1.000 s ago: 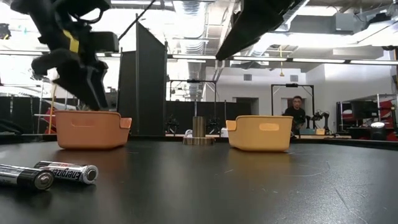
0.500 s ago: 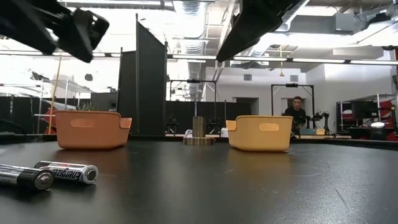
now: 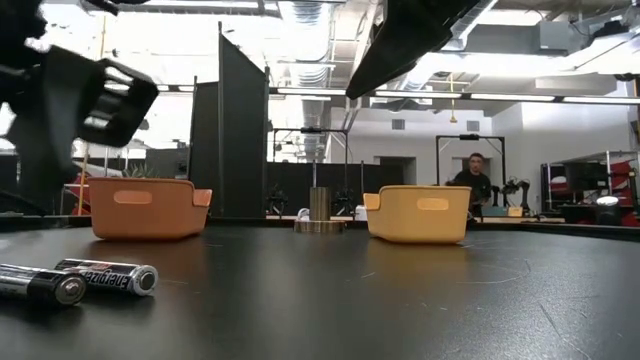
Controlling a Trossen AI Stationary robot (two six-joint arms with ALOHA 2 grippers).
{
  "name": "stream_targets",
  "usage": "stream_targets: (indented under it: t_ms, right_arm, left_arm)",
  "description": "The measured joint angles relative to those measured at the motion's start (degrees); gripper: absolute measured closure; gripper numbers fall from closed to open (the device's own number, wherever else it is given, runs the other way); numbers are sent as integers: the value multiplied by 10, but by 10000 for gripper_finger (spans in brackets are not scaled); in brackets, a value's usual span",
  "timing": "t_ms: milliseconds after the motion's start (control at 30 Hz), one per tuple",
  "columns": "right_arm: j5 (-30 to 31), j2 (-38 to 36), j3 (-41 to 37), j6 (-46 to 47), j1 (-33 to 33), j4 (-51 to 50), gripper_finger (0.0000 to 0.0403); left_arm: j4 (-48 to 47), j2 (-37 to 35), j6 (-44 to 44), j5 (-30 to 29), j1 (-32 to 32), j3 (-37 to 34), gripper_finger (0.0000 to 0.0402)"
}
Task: Sort batteries
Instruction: Put the silver battery into the orange bin
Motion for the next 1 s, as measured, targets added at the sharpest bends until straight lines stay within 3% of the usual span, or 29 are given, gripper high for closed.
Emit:
stream_targets:
  t_ms: [400,1000]
  right_arm:
    - [0,0,0,-10,1,14,196]
    - [0,0,0,-14,1,15,196]
  left_arm:
    - [10,74,-44,1,-7,29,250]
    - [-25,75,-84,-3,9,33,271]
